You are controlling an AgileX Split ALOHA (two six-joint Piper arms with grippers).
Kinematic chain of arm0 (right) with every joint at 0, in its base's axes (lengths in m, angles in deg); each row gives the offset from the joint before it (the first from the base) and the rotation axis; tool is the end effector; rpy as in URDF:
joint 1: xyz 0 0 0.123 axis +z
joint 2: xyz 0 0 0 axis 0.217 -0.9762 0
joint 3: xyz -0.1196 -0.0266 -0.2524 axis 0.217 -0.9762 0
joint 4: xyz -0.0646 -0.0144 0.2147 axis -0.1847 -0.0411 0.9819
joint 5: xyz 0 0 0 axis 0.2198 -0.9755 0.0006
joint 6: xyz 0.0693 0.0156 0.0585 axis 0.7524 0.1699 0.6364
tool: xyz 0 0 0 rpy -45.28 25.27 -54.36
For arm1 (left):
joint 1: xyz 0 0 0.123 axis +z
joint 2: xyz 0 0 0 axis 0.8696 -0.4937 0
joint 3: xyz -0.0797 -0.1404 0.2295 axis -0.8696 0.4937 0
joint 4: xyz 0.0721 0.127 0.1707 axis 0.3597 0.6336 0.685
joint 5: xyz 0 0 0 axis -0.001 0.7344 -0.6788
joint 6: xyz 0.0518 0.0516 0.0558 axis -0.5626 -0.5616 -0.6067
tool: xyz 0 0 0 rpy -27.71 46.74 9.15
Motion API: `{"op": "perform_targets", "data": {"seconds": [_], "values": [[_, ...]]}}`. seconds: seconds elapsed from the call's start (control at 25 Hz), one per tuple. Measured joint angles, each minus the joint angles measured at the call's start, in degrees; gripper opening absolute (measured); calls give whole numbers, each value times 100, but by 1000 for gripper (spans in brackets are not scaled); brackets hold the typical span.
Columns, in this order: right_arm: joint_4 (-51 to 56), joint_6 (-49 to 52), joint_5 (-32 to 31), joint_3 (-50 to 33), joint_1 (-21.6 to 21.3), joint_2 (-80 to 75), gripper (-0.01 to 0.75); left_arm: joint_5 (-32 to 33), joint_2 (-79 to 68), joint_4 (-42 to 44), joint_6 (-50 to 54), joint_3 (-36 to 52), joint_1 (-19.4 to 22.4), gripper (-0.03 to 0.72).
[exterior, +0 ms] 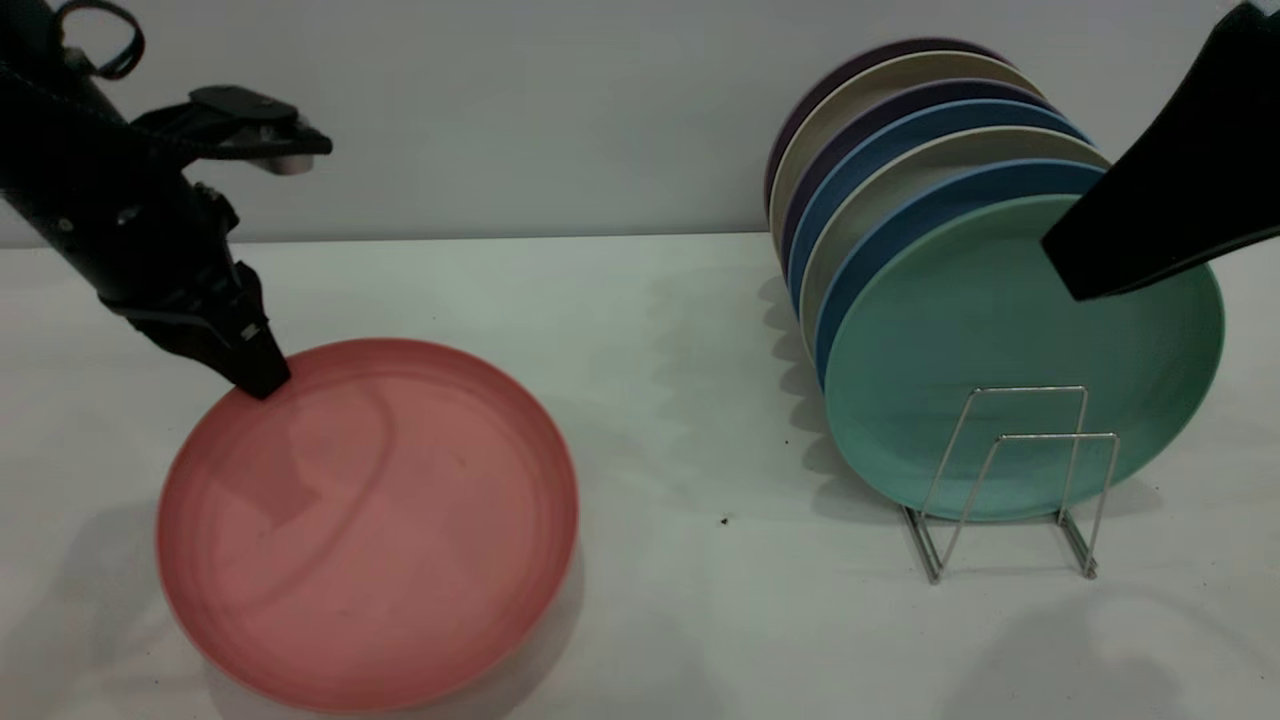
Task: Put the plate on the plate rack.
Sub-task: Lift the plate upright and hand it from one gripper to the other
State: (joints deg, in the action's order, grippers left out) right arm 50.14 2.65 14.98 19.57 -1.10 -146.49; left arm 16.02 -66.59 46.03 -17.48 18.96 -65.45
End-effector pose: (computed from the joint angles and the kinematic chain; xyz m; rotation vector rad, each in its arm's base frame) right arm 0.1981 0.0923 0.2589 -0.7526 2.4020 0.7487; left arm 0.3566 -0.0488 0.1453 0.9277 2.5876 -0.1355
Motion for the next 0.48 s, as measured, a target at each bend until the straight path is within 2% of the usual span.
{"op": "perform_targets", "data": {"seconds": [0.28, 0.48], "values": [[7, -169, -173, 381, 0, -365, 241, 144, 539, 12, -115, 2, -351, 12], [107, -435, -246, 557, 0, -785, 271, 306, 842, 12, -155, 2, -638, 12]]}}
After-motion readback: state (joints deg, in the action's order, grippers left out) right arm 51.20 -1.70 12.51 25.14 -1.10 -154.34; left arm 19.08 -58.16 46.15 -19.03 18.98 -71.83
